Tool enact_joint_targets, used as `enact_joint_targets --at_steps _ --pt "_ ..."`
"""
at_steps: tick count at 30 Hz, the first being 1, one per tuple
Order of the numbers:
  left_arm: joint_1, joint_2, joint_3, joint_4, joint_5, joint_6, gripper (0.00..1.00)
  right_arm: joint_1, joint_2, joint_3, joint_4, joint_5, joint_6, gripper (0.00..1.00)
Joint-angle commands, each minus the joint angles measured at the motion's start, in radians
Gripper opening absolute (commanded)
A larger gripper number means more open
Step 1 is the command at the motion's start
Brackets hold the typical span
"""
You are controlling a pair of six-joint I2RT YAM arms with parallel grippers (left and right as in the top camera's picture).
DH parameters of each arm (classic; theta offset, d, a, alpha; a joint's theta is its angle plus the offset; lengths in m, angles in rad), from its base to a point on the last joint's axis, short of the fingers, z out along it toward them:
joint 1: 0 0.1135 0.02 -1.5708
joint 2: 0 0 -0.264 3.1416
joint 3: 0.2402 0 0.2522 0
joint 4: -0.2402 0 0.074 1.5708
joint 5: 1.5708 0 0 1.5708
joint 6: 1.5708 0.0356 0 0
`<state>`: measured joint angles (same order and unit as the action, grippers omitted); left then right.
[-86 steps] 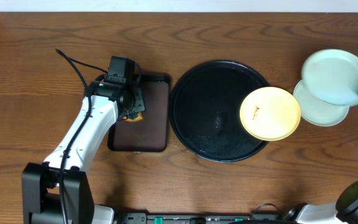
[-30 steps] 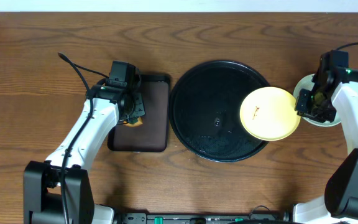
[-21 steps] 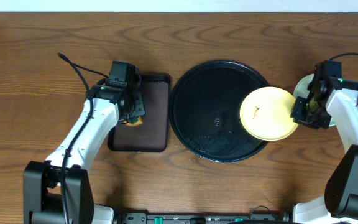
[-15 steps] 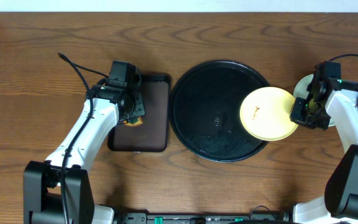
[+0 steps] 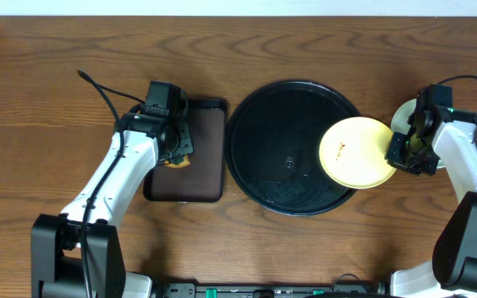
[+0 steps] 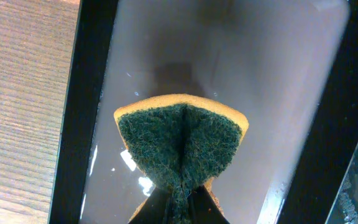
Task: Clean dirty plates on tray and stack at the side
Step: 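Move right gripper to the yellow plate rim and grip it, then drag the yellow plate to the center of the round tray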
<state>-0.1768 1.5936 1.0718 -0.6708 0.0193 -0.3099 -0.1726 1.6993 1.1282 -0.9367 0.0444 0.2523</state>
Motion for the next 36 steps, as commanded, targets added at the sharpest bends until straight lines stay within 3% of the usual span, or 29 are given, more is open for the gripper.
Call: enact_joint_targets --at_steps 1,7,12,14,25,36 --pt "0.003 0.004 0.0 0.003 -0.009 -0.002 0.08 0.016 0.003 -0.005 0.006 0.003 0.005 0.14" --pt "0.003 0.004 0.0 0.003 -0.008 -0.001 0.08 0.016 0.003 -0.022 0.034 0.003 0.005 0.15" --pt "0.003 0.004 0.0 0.003 -0.009 -0.001 0.08 0.017 0.002 -0.036 0.06 0.0 0.005 0.01" --pt "0.003 0.004 0.0 0.004 -0.009 -0.001 0.08 0.017 0.002 -0.035 0.071 -0.026 0.005 0.01" --pt "0.003 0.004 0.0 0.007 -0.009 -0.001 0.08 0.019 0.001 0.026 0.195 -0.439 -0.043 0.01" --pt "0.002 0.004 0.001 0.037 -0.008 0.013 0.07 0.173 0.003 -0.058 0.344 -0.246 -0.066 0.01"
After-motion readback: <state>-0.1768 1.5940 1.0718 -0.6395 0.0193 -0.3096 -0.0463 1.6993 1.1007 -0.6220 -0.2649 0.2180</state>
